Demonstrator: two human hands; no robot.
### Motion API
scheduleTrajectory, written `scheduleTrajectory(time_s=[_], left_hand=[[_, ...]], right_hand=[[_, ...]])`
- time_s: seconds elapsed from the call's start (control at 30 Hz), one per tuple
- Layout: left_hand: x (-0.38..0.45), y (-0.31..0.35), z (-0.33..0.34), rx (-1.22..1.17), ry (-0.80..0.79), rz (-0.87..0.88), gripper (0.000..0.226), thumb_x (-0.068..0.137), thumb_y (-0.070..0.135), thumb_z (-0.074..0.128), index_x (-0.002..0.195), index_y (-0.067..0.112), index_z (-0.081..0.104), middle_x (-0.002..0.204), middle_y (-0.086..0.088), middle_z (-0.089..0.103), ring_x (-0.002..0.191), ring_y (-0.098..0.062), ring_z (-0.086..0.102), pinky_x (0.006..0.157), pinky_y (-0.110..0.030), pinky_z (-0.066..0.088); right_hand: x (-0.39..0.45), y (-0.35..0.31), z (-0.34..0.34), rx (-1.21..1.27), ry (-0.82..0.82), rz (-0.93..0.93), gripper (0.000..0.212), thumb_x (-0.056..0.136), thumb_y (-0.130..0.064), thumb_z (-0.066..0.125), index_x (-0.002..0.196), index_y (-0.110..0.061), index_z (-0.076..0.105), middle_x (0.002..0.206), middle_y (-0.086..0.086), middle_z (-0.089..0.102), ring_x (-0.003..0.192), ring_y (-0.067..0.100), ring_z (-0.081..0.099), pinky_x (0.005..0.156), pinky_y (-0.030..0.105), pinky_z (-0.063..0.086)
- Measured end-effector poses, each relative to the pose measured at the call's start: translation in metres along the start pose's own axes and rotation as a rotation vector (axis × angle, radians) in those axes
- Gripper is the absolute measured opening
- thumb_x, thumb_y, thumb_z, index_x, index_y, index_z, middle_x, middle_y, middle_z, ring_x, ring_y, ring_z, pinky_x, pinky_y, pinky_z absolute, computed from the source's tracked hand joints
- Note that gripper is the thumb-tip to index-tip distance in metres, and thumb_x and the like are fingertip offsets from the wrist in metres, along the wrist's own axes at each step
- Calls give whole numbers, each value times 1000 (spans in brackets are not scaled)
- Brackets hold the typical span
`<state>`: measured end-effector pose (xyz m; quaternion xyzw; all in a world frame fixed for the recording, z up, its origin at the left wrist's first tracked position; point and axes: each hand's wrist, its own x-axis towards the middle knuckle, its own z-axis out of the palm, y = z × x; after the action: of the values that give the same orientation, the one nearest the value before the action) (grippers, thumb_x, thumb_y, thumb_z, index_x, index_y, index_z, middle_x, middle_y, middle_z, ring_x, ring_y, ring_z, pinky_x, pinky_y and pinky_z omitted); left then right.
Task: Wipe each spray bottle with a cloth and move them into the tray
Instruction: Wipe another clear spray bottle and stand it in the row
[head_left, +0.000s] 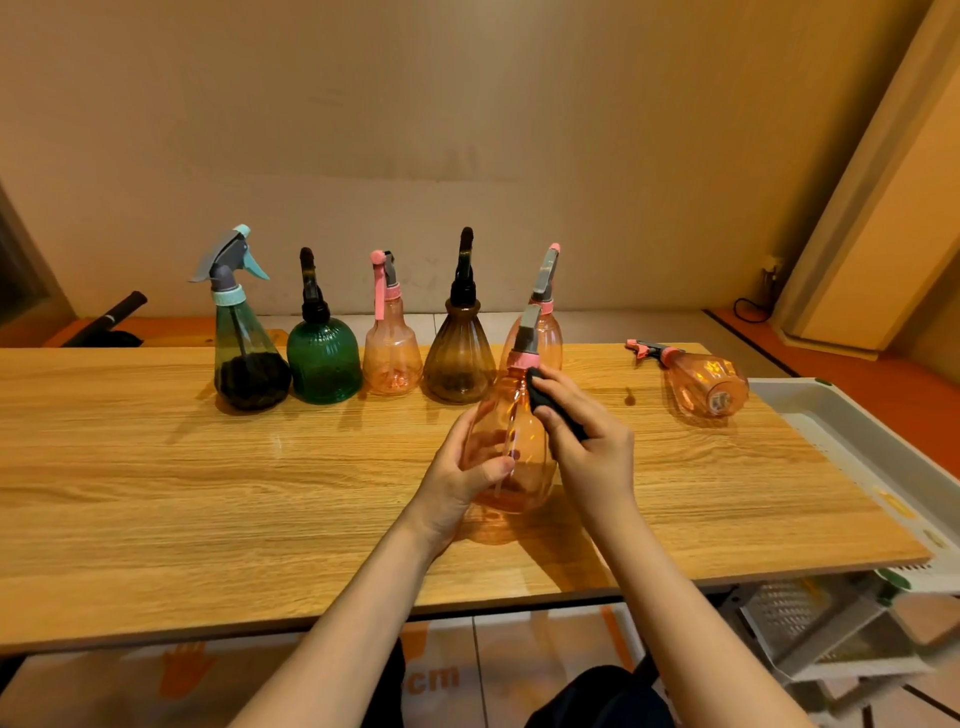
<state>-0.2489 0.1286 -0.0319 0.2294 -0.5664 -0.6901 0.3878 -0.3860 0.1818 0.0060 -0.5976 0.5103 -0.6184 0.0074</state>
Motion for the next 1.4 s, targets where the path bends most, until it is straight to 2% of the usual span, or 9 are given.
scheduleTrajectory(time_s=[0.33, 0.53, 0.73, 0.83, 0.93, 1.03, 1.13, 1.23, 1.4], left_hand=[[-1, 2, 0, -34, -42, -19, 75, 56, 32, 75, 127, 29, 51, 116, -5, 69, 111, -26, 64, 88, -37, 55], [3, 3, -4, -250, 23, -26, 95, 48, 37, 88, 133, 18, 48, 121, -15, 64, 109, -31, 63, 90, -49, 50], [6, 4, -9, -437, 121, -17, 89, 34, 41, 95, 113, 18, 61, 105, -9, 70, 93, -20, 68, 76, -32, 57], [4, 7, -5, -411, 120, -16, 94, 34, 42, 94, 116, 16, 58, 98, -6, 73, 86, -16, 70, 65, -27, 57], [4, 6, -6, -310, 152, -8, 99, 44, 48, 90, 129, 15, 52, 107, -7, 71, 96, -19, 69, 71, -29, 57], [6, 1, -8, -251, 186, -9, 86, 63, 43, 74, 139, 16, 45, 119, -13, 66, 108, -25, 63, 83, -36, 54], [5, 0, -6, -197, 182, -22, 94, 57, 50, 80, 138, 20, 45, 124, -12, 64, 114, -23, 62, 92, -42, 48], [5, 1, -6, -211, 183, -48, 110, 40, 56, 90, 135, 22, 47, 120, -9, 67, 107, -21, 66, 86, -37, 52], [2, 4, -8, -412, 140, -117, 86, 59, 44, 82, 132, 13, 51, 106, -14, 71, 91, -24, 71, 69, -33, 59]], right_hand=[[-10, 7, -2, 170, 41, 167, 34, 82, -14, 56, 110, -34, 58, 118, -13, 59, 118, 2, 52, 101, 24, 41], [-30, 1, 6, 188, 32, 142, 37, 82, -8, 58, 112, -29, 59, 121, -12, 58, 119, 2, 51, 99, 17, 39], [-57, 4, 19, 168, 47, 124, 39, 82, -4, 59, 120, -9, 55, 124, -7, 55, 120, -1, 49, 97, 13, 38], [-56, 4, 17, 171, 48, 143, 39, 82, -3, 58, 120, -11, 55, 125, -7, 55, 120, -2, 48, 97, 12, 38], [-56, 3, 16, 177, 48, 151, 35, 84, -13, 61, 119, -15, 56, 125, -9, 55, 121, -1, 48, 98, 13, 38], [-57, 0, 17, 155, 53, 110, 35, 85, -22, 56, 119, -13, 57, 125, -6, 55, 121, -2, 48, 97, 12, 38], [-57, 0, 17, 107, 44, 76, 35, 84, -20, 56, 118, -13, 58, 125, -7, 55, 122, 1, 48, 99, 15, 38], [-56, 1, 18, 90, 42, 66, 36, 83, -19, 57, 119, -13, 57, 125, -9, 54, 121, 3, 49, 100, 17, 38], [-57, 0, 17, 102, 65, 67, 36, 84, -14, 57, 120, -10, 55, 125, -8, 54, 122, 0, 48, 99, 14, 37]])
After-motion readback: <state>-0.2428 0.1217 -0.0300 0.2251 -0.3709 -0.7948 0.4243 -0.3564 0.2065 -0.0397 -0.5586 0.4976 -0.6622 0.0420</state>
